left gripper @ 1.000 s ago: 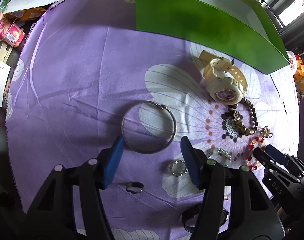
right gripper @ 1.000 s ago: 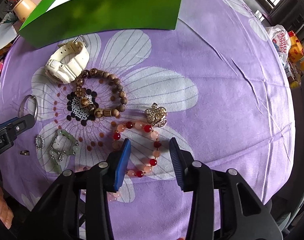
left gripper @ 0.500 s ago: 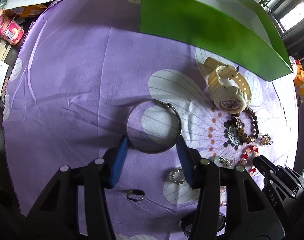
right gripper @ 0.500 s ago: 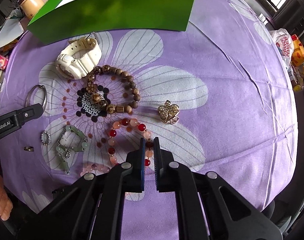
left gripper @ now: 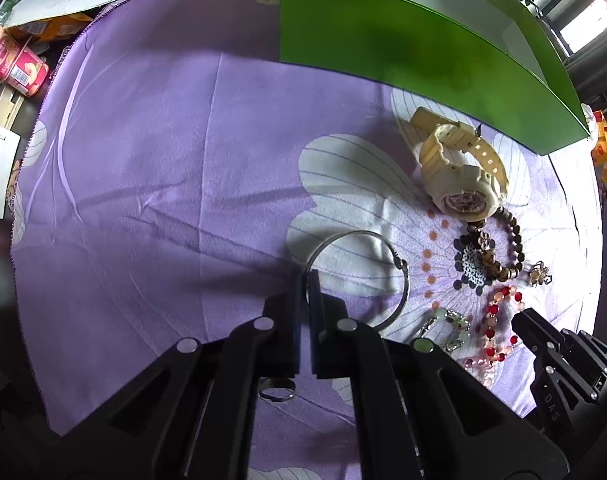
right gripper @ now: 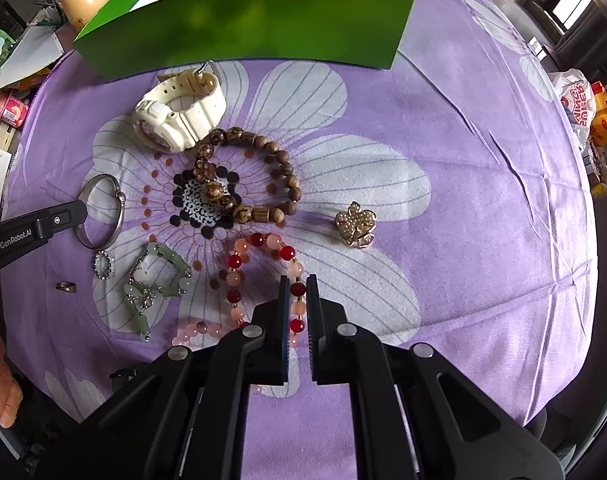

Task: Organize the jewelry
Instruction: 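Carry the bangle and bead bracelet into the green box and open both grippers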

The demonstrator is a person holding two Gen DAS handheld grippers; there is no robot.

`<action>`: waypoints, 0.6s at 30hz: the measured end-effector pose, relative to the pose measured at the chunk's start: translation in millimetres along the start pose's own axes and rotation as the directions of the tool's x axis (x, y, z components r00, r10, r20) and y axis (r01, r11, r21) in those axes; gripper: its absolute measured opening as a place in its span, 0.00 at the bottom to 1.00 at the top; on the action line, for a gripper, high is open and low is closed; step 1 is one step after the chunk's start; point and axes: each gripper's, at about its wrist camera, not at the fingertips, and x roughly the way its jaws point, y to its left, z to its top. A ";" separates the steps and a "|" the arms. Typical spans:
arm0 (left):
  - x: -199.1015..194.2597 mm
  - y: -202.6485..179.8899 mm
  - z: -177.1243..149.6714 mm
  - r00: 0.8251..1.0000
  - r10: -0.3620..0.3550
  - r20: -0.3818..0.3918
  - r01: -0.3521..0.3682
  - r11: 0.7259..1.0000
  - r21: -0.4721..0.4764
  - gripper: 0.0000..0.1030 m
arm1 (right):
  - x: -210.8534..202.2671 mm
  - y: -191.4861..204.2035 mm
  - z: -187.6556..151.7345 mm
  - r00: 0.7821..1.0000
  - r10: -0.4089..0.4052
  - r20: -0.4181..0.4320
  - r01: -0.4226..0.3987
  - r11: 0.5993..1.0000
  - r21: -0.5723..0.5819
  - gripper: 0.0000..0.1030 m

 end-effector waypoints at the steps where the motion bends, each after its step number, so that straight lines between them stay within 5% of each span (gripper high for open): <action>1: 2.2 0.0 0.6 1.000 -0.005 -0.001 0.005 1.000 -0.004 0.02 | -2.1 -0.1 0.2 1.000 0.002 0.004 -0.002 1.000 -0.002 0.07; 18: -45.4 -10.3 0.5 0.995 -0.043 0.091 0.043 0.999 0.010 0.02 | -71.1 4.6 3.2 0.995 0.048 0.093 -0.043 0.997 -0.061 0.07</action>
